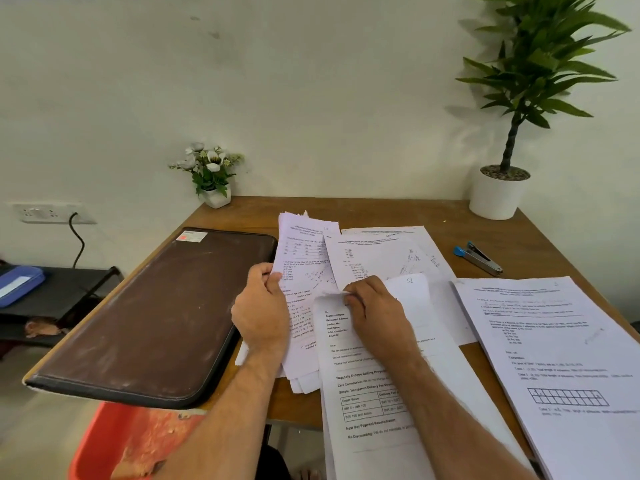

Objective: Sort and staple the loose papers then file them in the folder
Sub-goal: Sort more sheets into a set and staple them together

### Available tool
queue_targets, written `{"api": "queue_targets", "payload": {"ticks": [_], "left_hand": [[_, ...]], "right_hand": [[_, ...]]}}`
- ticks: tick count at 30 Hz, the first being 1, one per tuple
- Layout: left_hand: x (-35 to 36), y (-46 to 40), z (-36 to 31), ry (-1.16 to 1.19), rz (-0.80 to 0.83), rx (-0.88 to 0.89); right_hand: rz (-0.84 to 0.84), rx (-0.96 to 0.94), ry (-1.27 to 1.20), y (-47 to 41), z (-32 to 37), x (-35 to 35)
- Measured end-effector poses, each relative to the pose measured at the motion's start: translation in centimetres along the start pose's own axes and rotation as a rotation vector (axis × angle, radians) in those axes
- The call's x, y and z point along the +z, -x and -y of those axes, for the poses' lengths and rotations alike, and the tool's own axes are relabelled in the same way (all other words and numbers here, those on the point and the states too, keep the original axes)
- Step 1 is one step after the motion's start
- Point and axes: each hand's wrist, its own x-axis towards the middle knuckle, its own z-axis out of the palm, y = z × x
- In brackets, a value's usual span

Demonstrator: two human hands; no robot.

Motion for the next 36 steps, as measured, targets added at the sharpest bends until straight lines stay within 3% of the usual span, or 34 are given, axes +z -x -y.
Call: {"api": "queue_targets", "payload": {"ticks": [4,8,13,18,21,26,32,36], "left_hand": [[0.0,-0.1,0.2,-0.011,0.014,0.065],[0.3,0.6,0.2,-0.126,0.031,0.313],[0.1,1.8,-0.2,-0.04,0.355,0.423],[0.6,1.8,0.4,-0.068,0.336,0.683],[0.5,1.8,0.7,-0.089,0.356,0.639],[-0.1,1.9,-0.4,0.047,0.334,0.411],[-1.7,0.1,-3.3,0.15,0.182,0.412],[-3.7,-1.7,-7.8,0.3,0.134,0.405]], "right_hand": [[-0.022,-0.017,-0.01,-0.3,0.2,-0.1],[-0.012,-0.009,-0.004,-0.1,0.2,-0.1],[-0.011,-0.008,0.023,0.2,0.4,-0.2],[-0.027,-0.007,0.041,0.4,1.1,-0.7],[-0.034,0.008,0.045,0.5,1.2,-0.6],[-0.061,0.025,-0.003,0.5,1.0,-0.4],[-0.059,0.002,-0.088,0.2,2.1,-1.4],[-0.204,-0.108,-0.168,-1.6,4.9,-4.0]]}}
